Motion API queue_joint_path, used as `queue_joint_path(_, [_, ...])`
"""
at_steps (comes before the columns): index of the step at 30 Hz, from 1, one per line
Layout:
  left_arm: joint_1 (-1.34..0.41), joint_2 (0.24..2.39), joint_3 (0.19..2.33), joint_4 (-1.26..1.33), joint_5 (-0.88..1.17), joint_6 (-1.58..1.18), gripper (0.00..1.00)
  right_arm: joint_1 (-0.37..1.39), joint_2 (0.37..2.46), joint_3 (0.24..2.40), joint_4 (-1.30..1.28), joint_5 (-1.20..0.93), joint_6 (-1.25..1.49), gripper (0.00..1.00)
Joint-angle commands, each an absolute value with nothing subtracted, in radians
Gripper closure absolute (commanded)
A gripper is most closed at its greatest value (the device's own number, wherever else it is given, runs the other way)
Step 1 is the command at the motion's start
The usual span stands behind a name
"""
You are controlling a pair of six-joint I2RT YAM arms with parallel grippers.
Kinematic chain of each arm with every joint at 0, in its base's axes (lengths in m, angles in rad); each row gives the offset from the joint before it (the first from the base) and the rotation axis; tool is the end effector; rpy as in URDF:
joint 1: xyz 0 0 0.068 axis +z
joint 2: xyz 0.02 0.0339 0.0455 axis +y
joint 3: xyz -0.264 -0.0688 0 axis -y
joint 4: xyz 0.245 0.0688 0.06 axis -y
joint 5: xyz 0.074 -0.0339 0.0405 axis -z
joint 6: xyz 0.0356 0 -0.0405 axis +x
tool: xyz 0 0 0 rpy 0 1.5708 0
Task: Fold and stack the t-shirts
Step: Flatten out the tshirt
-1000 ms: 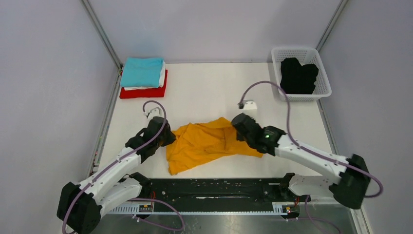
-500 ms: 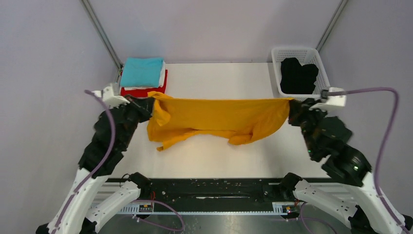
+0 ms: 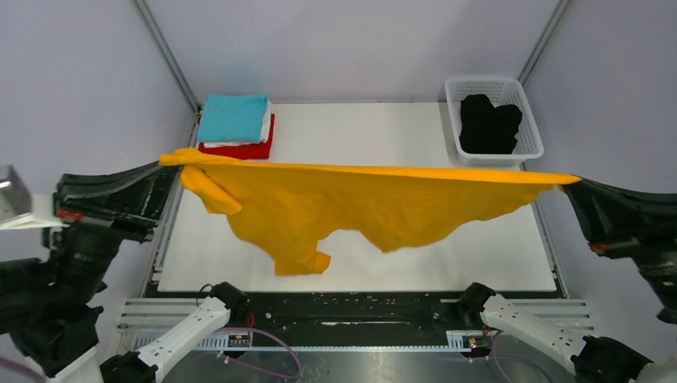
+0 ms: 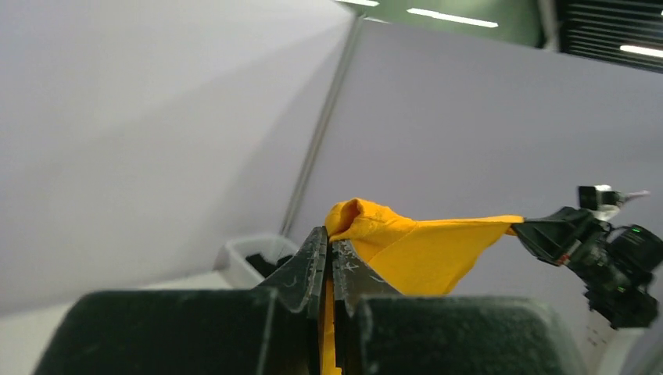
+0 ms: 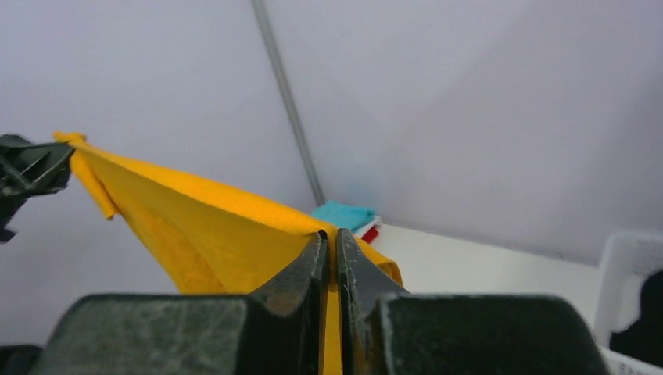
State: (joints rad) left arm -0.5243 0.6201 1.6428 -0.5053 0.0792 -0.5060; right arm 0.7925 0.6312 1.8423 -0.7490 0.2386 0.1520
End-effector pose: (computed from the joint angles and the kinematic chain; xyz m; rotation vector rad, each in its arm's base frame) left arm -0.0215 0.0092 0.5614 0.0851 1.1003 -0.9708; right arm -0.0402 -0.0528 0.5681 -0.1480 1.1407 0.7092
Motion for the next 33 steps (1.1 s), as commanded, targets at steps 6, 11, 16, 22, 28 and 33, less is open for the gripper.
queue_joint_path(6, [-0.487, 0.762, 1.924, -0.513, 0.234, -0.400, 1.00, 0.788, 0.719, 2.035, -0.844, 0.239, 0.073, 1.00])
queue_joint_path(11, [-0.472, 0.817, 1.815, -0.514, 0.154, -0.320, 1.00, 0.788, 0.700, 1.832, -0.726, 0.568, 0.029, 1.00])
queue_joint_path(16, [-0.472, 0.957, 1.623, -0.540, -0.099, -0.242, 1.00, 0.788, 0.711, 1.482, -0.431, 1.034, -0.164, 1.00])
queue_joint_path(22, [-0.470, 1.257, 1.372, -0.448, -0.284, -0.218, 1.00, 0.675, 0.782, 1.017, -0.153, 1.069, -0.087, 1.00])
queue_joint_path(28, [-0.447, 1.699, 1.411, -0.422, -0.335, -0.206, 1.00, 0.449, 1.063, 0.751, 0.146, 0.742, 0.049, 1.00])
queue_joint_path(33, [-0.426, 2.039, 1.705, -0.507, -0.343, -0.189, 0.89, 0.381, 1.447, 0.909, 0.221, 0.710, -0.030, 0.96])
